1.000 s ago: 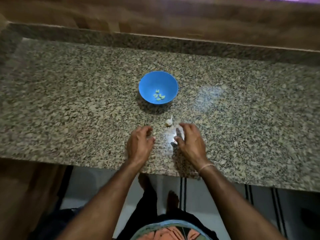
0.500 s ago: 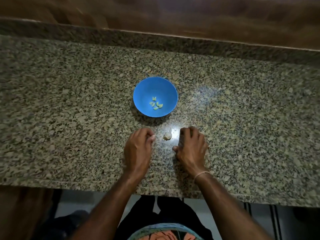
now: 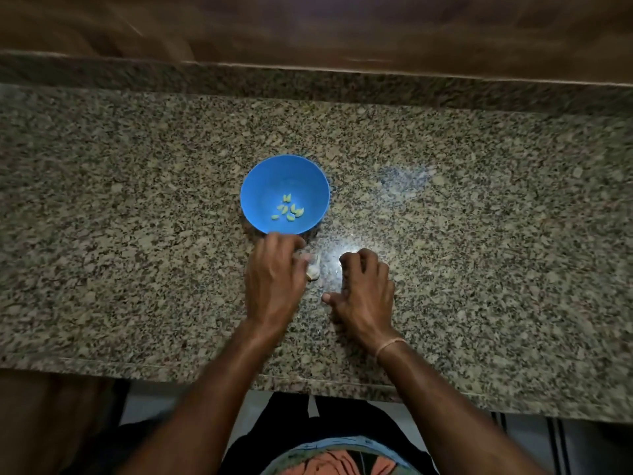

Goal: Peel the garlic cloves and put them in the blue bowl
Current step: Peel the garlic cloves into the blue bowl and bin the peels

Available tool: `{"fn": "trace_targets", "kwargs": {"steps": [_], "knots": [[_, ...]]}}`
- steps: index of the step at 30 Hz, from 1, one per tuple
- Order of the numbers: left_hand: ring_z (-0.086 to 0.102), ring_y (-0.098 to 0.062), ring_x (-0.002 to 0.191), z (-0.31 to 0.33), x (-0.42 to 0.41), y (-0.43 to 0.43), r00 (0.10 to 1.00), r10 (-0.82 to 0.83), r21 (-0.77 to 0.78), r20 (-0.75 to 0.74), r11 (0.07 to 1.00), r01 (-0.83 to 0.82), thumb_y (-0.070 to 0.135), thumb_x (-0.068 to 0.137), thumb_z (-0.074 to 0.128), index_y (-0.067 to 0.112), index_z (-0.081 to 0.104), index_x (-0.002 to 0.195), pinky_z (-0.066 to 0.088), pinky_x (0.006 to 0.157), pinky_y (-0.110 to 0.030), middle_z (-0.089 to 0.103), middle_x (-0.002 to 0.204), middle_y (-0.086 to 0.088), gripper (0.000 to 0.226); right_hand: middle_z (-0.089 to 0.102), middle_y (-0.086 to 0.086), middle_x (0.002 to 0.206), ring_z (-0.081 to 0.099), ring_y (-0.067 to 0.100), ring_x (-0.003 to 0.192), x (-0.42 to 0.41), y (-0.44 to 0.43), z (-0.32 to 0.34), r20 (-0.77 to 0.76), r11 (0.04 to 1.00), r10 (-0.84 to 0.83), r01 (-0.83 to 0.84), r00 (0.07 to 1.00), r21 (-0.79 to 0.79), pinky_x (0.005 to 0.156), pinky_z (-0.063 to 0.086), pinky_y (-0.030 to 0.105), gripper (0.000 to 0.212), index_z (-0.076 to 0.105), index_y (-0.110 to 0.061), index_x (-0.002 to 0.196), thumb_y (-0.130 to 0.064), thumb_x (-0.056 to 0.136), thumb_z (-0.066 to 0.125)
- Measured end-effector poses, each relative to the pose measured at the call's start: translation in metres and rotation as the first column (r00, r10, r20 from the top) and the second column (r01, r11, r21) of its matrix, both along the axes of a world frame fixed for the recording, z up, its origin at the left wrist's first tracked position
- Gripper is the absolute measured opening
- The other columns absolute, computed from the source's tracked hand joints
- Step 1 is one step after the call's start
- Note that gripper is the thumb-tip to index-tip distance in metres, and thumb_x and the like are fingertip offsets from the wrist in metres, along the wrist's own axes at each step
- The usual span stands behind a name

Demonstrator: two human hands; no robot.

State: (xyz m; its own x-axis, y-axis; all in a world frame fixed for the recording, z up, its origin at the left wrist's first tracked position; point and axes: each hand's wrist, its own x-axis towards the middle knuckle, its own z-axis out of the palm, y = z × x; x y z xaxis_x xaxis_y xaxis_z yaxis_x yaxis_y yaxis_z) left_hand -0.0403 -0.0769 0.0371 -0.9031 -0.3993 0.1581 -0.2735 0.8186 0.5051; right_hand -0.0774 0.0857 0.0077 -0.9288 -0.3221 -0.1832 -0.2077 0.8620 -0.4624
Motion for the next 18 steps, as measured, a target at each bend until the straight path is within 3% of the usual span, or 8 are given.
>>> {"fn": "trace_targets", "kwargs": {"steps": [3, 5, 7, 8, 10, 12, 15, 18], "knots": [[0.05, -0.019, 0.113, -0.03, 0.023, 0.02, 0.985, -0.117, 0.159, 0.124, 0.983, 0.096, 0.022, 0.097, 0.07, 0.023, 0.063, 0.133, 0.05, 0.082, -0.036, 0.051, 0.121, 0.001, 0.036, 0.036, -0.002, 0.141, 0.037, 0.021, 0.121, -0.002, 0.004, -0.001, -0.008, 0.999, 0.032, -0.032, 0.999, -0.011, 0.091, 0.034, 0.036, 0.074, 0.047, -0.028, 0.136, -0.052, 0.078, 0.085], [0.055, -0.018, 0.112, -0.037, 0.021, 0.023, 0.992, -0.079, 0.254, 0.097, 0.966, 0.052, 0.009, 0.098, 0.067, 0.02, 0.067, 0.132, 0.05, 0.083, -0.022, 0.055, 0.12, -0.001, 0.035, 0.038, -0.002, 0.14, 0.038, 0.021, 0.121, -0.004, 0.007, -0.001, -0.005, 0.998, 0.054, -0.054, 0.999, -0.026, 0.092, 0.038, 0.037, 0.072, 0.049, -0.027, 0.137, -0.051, 0.08, 0.084], [0.063, -0.009, 0.102, -0.034, 0.014, 0.022, 0.996, 0.033, 0.432, 0.081, 0.899, -0.065, 0.008, 0.098, 0.069, 0.018, 0.073, 0.125, 0.049, 0.082, -0.009, 0.064, 0.115, 0.0, 0.029, 0.042, -0.002, 0.138, 0.04, 0.018, 0.12, -0.005, 0.013, -0.003, 0.009, 0.993, 0.048, -0.046, 0.999, -0.108, 0.095, 0.043, 0.037, 0.063, 0.054, -0.025, 0.137, -0.04, 0.084, 0.084], [0.067, -0.006, 0.097, -0.033, 0.011, 0.02, 0.989, 0.094, 0.558, 0.117, 0.818, -0.144, 0.015, 0.098, 0.071, 0.018, 0.075, 0.121, 0.052, 0.082, -0.011, 0.069, 0.113, 0.001, 0.024, 0.047, -0.003, 0.136, 0.045, 0.017, 0.12, -0.006, 0.016, -0.004, 0.018, 0.98, 0.032, -0.027, 0.999, -0.198, 0.097, 0.047, 0.039, 0.056, 0.058, -0.024, 0.135, -0.031, 0.086, 0.083], [0.07, -0.009, 0.087, -0.027, 0.008, 0.022, 0.962, 0.161, 0.823, 0.222, 0.498, -0.274, 0.032, 0.097, 0.072, 0.016, 0.077, 0.115, 0.057, 0.077, -0.025, 0.075, 0.104, 0.001, 0.025, 0.056, -0.006, 0.131, 0.058, 0.013, 0.118, -0.007, 0.023, -0.004, 0.07, 0.891, -0.003, 0.034, 0.998, -0.452, 0.097, 0.055, 0.041, 0.044, 0.063, -0.024, 0.132, -0.014, 0.091, 0.077], [0.064, -0.011, 0.08, -0.018, 0.011, 0.025, 0.949, 0.154, 0.925, 0.275, 0.227, -0.304, 0.044, 0.093, 0.067, 0.012, 0.077, 0.111, 0.05, 0.072, -0.03, 0.073, 0.089, 0.0, 0.038, 0.062, -0.008, 0.128, 0.064, 0.011, 0.114, -0.006, 0.026, 0.005, 0.109, 0.787, 0.004, 0.064, 0.994, -0.614, 0.094, 0.058, 0.036, 0.041, 0.066, -0.024, 0.132, -0.007, 0.095, 0.072], [0.063, -0.007, 0.076, -0.006, 0.017, 0.033, 0.958, 0.107, 0.962, 0.267, 0.03, -0.271, 0.047, 0.091, 0.061, 0.008, 0.073, 0.111, 0.049, 0.07, -0.025, 0.072, 0.08, 0.001, 0.045, 0.066, -0.007, 0.127, 0.065, 0.014, 0.117, -0.001, 0.021, 0.024, 0.129, 0.698, 0.064, 0.048, 0.99, -0.715, 0.095, 0.057, 0.031, 0.037, 0.07, -0.021, 0.131, -0.009, 0.097, 0.074], [0.068, -0.009, 0.083, 0.001, 0.02, 0.038, 0.966, 0.064, 0.968, 0.251, -0.043, -0.249, 0.047, 0.09, 0.061, 0.005, 0.071, 0.119, 0.051, 0.075, -0.026, 0.075, 0.091, -0.002, 0.052, 0.07, -0.005, 0.122, 0.066, 0.014, 0.118, 0.003, 0.015, 0.032, 0.152, 0.653, 0.054, 0.08, 0.987, -0.753, 0.096, 0.058, 0.035, 0.028, 0.074, -0.017, 0.124, -0.012, 0.097, 0.075]]}}
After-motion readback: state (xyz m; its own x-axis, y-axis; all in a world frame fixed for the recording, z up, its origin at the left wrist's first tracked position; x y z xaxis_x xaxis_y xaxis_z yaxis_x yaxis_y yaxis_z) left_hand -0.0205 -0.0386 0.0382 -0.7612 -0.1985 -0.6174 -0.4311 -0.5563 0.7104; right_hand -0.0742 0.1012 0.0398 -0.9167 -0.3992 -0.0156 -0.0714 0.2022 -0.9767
